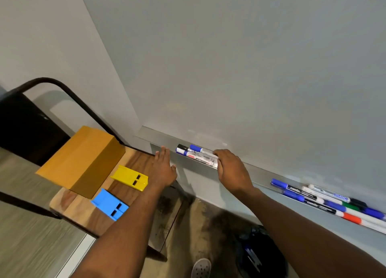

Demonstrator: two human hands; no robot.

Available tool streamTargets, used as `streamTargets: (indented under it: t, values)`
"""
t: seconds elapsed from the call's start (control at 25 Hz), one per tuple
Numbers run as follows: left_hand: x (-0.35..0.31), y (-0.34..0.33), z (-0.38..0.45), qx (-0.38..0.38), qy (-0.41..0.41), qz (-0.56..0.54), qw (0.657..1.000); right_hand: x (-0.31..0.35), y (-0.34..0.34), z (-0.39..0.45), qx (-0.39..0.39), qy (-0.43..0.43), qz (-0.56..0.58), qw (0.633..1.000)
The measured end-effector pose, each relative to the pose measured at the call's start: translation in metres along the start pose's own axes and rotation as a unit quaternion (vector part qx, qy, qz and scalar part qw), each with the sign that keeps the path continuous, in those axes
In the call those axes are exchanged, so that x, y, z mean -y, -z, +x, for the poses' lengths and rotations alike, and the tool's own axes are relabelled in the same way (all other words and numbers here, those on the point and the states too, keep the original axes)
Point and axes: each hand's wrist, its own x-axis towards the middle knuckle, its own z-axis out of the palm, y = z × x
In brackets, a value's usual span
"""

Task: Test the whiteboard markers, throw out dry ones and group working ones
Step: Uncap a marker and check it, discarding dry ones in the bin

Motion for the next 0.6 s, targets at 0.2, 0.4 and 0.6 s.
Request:
streamTargets:
  t: [0.2, 0.4, 0.6]
  values:
    - [0.016, 0.000, 0.008, -0.017, -0.026, 0.070, 0.997, 0.007, -0.028, 0.041, 0.019, 0.031, -0.039, 0.999]
    - [0.019, -0.002, 0.010, 0.002, -0.019, 0.054, 0.998, 0.005, -0.050, 0.055, 0.016, 0.076, -0.143, 0.987]
    - [0.024, -0.004, 0.011, -0.001, -0.021, 0.048, 0.999, -0.014, -0.058, 0.021, -0.140, 0.117, -0.149, 0.972]
